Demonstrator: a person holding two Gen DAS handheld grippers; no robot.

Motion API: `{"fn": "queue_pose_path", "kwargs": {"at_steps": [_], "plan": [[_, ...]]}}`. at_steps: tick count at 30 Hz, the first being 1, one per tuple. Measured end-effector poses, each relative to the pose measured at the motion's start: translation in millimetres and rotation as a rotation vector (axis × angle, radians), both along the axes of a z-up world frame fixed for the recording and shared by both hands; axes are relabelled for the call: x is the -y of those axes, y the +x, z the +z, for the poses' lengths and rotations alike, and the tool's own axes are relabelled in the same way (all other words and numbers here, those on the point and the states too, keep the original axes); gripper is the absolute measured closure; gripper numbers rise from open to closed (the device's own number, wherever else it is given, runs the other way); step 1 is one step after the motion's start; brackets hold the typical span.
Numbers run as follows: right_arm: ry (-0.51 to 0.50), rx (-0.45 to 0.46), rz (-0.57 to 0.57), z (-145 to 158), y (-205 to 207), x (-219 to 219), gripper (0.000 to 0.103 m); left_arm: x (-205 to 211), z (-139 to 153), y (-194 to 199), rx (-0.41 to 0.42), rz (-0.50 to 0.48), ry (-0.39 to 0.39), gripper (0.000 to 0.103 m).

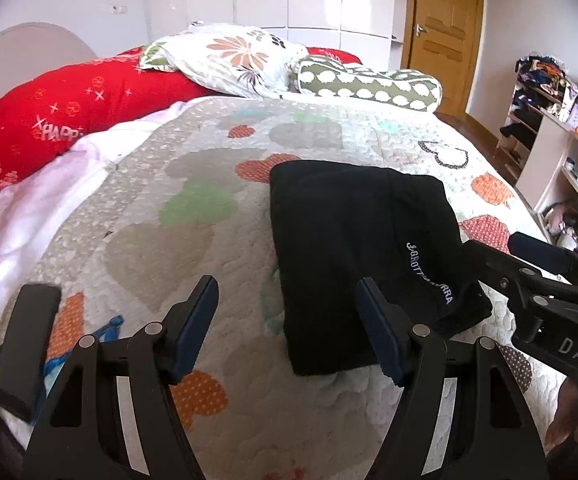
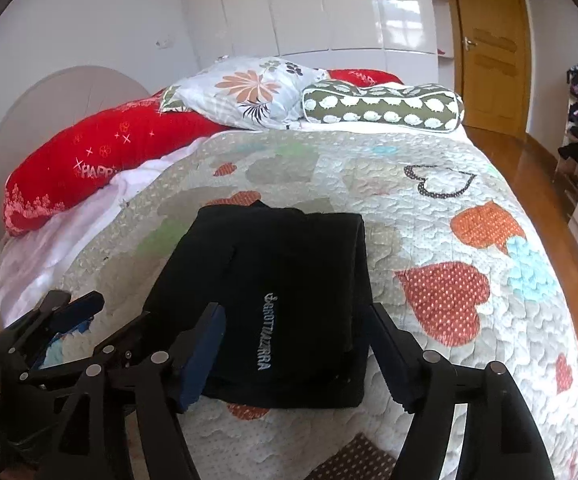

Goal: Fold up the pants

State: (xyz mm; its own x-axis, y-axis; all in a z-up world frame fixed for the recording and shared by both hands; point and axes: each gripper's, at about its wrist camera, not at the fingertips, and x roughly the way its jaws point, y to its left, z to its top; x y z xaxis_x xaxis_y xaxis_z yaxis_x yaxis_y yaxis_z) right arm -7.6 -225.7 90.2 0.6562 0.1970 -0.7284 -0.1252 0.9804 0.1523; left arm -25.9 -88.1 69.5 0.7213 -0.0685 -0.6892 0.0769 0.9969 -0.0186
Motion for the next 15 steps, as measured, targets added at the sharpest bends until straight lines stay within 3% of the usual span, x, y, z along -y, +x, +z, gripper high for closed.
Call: {"fn": "queue_pose_path", "kwargs": {"at_steps": [15], "plan": [[-0.009, 0.025, -0.022, 3, -14, -5, 0.033, -8, 7, -23, 0.012, 0.043, 0.007, 0.032]]}}
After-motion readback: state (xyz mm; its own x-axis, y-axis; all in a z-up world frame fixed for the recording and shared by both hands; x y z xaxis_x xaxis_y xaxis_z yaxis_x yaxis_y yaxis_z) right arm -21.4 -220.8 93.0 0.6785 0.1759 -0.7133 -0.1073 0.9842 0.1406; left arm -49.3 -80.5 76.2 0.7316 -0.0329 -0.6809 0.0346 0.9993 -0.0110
